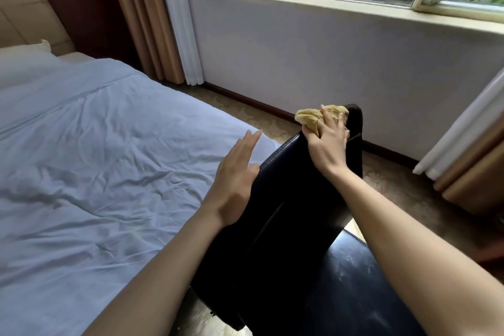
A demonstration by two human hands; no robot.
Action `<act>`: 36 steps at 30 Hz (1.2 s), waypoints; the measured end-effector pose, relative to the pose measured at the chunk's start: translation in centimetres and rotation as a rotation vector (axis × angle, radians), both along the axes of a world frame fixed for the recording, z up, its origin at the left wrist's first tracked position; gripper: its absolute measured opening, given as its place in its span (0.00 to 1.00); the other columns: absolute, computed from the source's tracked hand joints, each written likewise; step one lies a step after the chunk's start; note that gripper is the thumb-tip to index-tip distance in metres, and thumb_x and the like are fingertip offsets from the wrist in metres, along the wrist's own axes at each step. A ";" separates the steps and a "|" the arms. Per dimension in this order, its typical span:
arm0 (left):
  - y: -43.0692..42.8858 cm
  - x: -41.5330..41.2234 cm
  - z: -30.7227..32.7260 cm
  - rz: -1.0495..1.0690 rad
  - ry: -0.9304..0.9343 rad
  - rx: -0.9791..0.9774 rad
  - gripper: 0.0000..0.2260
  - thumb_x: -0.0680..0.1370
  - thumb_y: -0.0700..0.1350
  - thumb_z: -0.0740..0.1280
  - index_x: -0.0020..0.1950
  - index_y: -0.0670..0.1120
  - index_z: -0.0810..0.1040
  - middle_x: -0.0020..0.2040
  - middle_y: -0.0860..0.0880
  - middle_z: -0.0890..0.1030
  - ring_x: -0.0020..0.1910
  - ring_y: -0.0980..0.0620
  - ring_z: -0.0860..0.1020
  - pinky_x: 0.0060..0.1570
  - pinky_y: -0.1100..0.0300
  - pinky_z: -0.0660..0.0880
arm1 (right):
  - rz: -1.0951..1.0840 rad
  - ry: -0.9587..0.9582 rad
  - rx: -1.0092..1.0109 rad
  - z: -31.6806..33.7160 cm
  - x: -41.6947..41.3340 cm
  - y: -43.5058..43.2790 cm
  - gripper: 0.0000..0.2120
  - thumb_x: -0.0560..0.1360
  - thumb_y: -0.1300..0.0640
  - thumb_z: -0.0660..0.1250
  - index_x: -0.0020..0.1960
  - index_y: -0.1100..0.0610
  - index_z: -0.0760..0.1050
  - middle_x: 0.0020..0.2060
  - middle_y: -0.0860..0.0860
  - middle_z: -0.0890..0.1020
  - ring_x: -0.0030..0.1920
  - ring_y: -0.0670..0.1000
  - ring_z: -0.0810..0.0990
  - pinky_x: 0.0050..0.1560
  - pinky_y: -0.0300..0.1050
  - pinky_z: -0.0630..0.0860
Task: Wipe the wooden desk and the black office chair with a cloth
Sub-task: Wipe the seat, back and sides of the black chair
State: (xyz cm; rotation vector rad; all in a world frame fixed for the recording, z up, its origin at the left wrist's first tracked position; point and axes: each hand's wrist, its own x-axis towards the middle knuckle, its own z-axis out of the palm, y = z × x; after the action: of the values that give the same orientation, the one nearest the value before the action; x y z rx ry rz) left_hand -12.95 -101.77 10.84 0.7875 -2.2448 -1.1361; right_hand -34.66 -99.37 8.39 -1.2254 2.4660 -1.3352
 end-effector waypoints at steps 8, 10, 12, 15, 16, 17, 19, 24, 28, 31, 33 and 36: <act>0.5 0.6 0.7 0.067 0.148 -0.168 0.25 0.74 0.51 0.51 0.73 0.53 0.59 0.75 0.48 0.62 0.74 0.53 0.59 0.71 0.45 0.58 | 0.257 0.139 -0.069 -0.1 8.2 3.0 0.16 0.75 0.49 0.61 0.60 0.49 0.79 0.71 0.47 0.68 0.76 0.56 0.48 0.74 0.57 0.40; 0.9 1.0 1.0 0.151 0.231 -0.261 0.26 0.75 0.50 0.51 0.71 0.45 0.65 0.72 0.45 0.67 0.71 0.49 0.64 0.69 0.44 0.60 | 0.297 0.165 -0.118 -0.9 10.1 4.0 0.18 0.75 0.48 0.60 0.63 0.45 0.76 0.72 0.47 0.66 0.76 0.57 0.47 0.74 0.60 0.42; 1.3 1.7 1.2 0.234 0.286 -0.346 0.23 0.76 0.48 0.51 0.69 0.42 0.67 0.70 0.44 0.69 0.70 0.49 0.66 0.68 0.44 0.61 | 0.312 0.193 -0.160 -2.3 11.5 5.3 0.20 0.77 0.47 0.58 0.69 0.42 0.66 0.74 0.45 0.59 0.76 0.57 0.44 0.74 0.63 0.43; 2.5 3.4 0.1 0.214 0.209 -0.418 0.21 0.78 0.50 0.51 0.71 0.48 0.65 0.73 0.48 0.65 0.72 0.52 0.63 0.70 0.45 0.58 | 0.371 0.189 -0.170 -4.6 13.0 7.5 0.23 0.78 0.49 0.56 0.73 0.42 0.58 0.75 0.44 0.50 0.76 0.58 0.41 0.73 0.66 0.46; 2.8 4.1 -0.6 0.187 0.168 -0.403 0.21 0.79 0.51 0.50 0.71 0.52 0.62 0.74 0.49 0.63 0.73 0.54 0.60 0.71 0.46 0.57 | 0.405 0.189 -0.179 -5.3 13.4 8.1 0.24 0.78 0.50 0.56 0.74 0.43 0.58 0.76 0.44 0.49 0.77 0.58 0.41 0.72 0.67 0.47; 3.1 4.9 -1.2 0.165 0.141 -0.372 0.20 0.79 0.54 0.49 0.71 0.56 0.59 0.75 0.51 0.60 0.74 0.56 0.58 0.72 0.47 0.55 | 0.449 0.207 -0.193 -5.9 13.9 8.8 0.25 0.78 0.50 0.57 0.74 0.44 0.58 0.76 0.45 0.50 0.77 0.58 0.42 0.73 0.66 0.47; 3.4 6.1 -2.1 0.147 0.147 -0.268 0.20 0.79 0.61 0.47 0.70 0.61 0.56 0.76 0.52 0.58 0.75 0.58 0.55 0.73 0.48 0.53 | 0.557 0.294 -0.220 -7.0 14.8 9.9 0.26 0.77 0.52 0.59 0.74 0.45 0.60 0.77 0.48 0.53 0.76 0.60 0.45 0.74 0.63 0.47; 3.8 6.7 -2.5 0.131 0.235 -0.102 0.25 0.76 0.70 0.44 0.70 0.62 0.56 0.76 0.53 0.58 0.74 0.60 0.55 0.72 0.64 0.52 | 0.781 0.523 -0.260 -6.8 13.2 10.1 0.19 0.80 0.49 0.57 0.70 0.47 0.67 0.74 0.50 0.62 0.75 0.61 0.55 0.74 0.57 0.53; 3.7 6.8 -2.6 0.114 0.209 -0.079 0.25 0.76 0.69 0.46 0.71 0.62 0.55 0.76 0.54 0.58 0.75 0.60 0.54 0.72 0.65 0.52 | 0.777 0.457 -0.276 -4.8 9.8 7.9 0.16 0.80 0.55 0.59 0.67 0.56 0.72 0.71 0.55 0.67 0.74 0.57 0.61 0.73 0.55 0.58; 3.7 6.7 -2.6 0.095 0.151 -0.092 0.21 0.77 0.62 0.48 0.70 0.63 0.56 0.76 0.55 0.57 0.75 0.60 0.53 0.70 0.70 0.51 | 0.627 0.397 -0.290 -3.6 7.2 6.1 0.16 0.79 0.60 0.61 0.66 0.61 0.73 0.69 0.59 0.69 0.73 0.57 0.63 0.72 0.59 0.59; 3.8 6.6 -2.5 0.082 0.132 -0.087 0.21 0.77 0.61 0.47 0.70 0.63 0.56 0.76 0.56 0.56 0.75 0.61 0.53 0.69 0.71 0.50 | 0.493 0.314 -0.278 -2.6 5.2 5.1 0.16 0.79 0.63 0.61 0.66 0.63 0.73 0.69 0.59 0.70 0.73 0.57 0.62 0.73 0.59 0.57; 3.7 6.6 -2.3 0.088 0.139 -0.054 0.21 0.77 0.61 0.47 0.70 0.63 0.57 0.76 0.56 0.57 0.74 0.63 0.53 0.72 0.64 0.50 | 0.221 0.086 -0.232 -0.7 3.0 3.3 0.17 0.80 0.60 0.61 0.68 0.58 0.71 0.72 0.54 0.67 0.75 0.52 0.58 0.75 0.52 0.52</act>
State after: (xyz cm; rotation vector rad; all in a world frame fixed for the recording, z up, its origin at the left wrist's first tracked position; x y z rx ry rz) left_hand -6.40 -98.02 8.50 0.7539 -2.0963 -1.0513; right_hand -31.61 -96.07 7.71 -1.5832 2.1936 -1.5673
